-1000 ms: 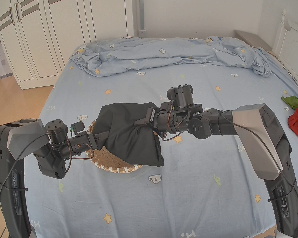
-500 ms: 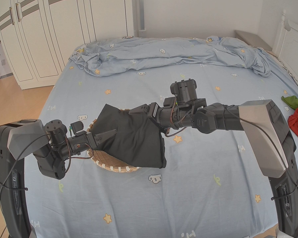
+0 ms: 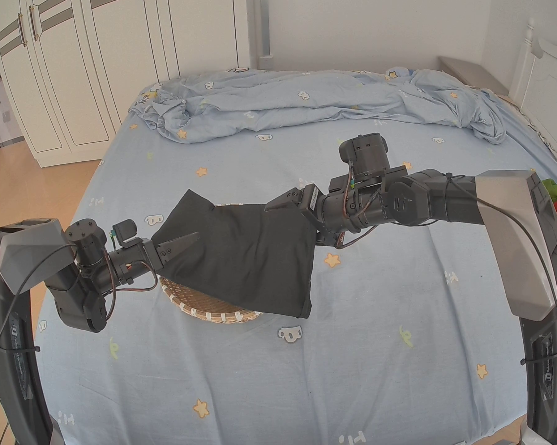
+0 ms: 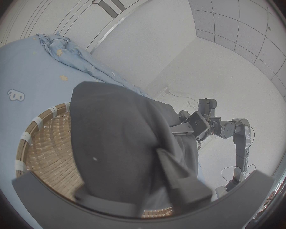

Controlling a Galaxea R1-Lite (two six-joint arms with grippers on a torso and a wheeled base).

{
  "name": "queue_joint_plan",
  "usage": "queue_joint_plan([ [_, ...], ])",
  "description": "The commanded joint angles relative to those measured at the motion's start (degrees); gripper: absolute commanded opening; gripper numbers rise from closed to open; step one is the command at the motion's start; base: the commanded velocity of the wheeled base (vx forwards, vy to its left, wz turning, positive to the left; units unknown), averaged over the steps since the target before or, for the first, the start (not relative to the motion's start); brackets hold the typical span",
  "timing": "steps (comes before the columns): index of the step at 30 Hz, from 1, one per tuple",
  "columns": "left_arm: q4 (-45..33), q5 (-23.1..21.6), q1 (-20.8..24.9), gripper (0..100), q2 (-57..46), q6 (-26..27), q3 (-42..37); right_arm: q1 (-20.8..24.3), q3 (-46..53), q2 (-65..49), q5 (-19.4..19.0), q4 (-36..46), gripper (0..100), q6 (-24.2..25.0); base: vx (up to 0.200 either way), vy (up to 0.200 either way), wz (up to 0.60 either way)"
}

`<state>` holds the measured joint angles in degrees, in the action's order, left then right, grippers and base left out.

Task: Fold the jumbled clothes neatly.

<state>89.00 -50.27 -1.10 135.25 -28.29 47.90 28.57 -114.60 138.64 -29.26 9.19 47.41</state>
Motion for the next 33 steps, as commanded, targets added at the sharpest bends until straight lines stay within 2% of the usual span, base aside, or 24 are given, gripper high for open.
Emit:
queue_joint_plan([
  [1, 1.0, 0.0, -2.1, 100, -0.6, 0.2, -3.0, -1.2, 0.0, -0.7, 0.1, 1.9, 100, -1.4, 0.0, 0.0, 0.0],
  [9, 1.0, 0.0, -4.4, 100, -0.9, 1.1, -5.5, -3.7, 4.4, -3.2, 0.4, 3.1, 100, -4.1, 0.0, 0.0, 0.0],
  [19, 1.0, 0.0, -8.0, 100, -4.0, 1.3, -7.9, -4.9, 9.0, -6.9, 0.4, 3.0, 100, -4.9, 0.0, 0.0, 0.0],
  [27, 1.0, 0.0, -10.9, 100, -6.9, 2.8, -11.5, -6.6, 15.0, -11.2, 0.4, 2.4, 100, -5.4, 0.0, 0.0, 0.0],
  [28, 1.0, 0.0, -11.6, 100, -8.9, 2.9, -14.0, -7.1, 17.8, -13.2, 0.5, 2.1, 100, -5.8, 0.0, 0.0, 0.0],
  [33, 1.0, -0.3, -12.8, 100, -13.0, 2.5, -16.5, -7.8, 22.9, -17.4, 1.1, -0.7, 100, -6.5, 0.0, 0.0, 0.0],
])
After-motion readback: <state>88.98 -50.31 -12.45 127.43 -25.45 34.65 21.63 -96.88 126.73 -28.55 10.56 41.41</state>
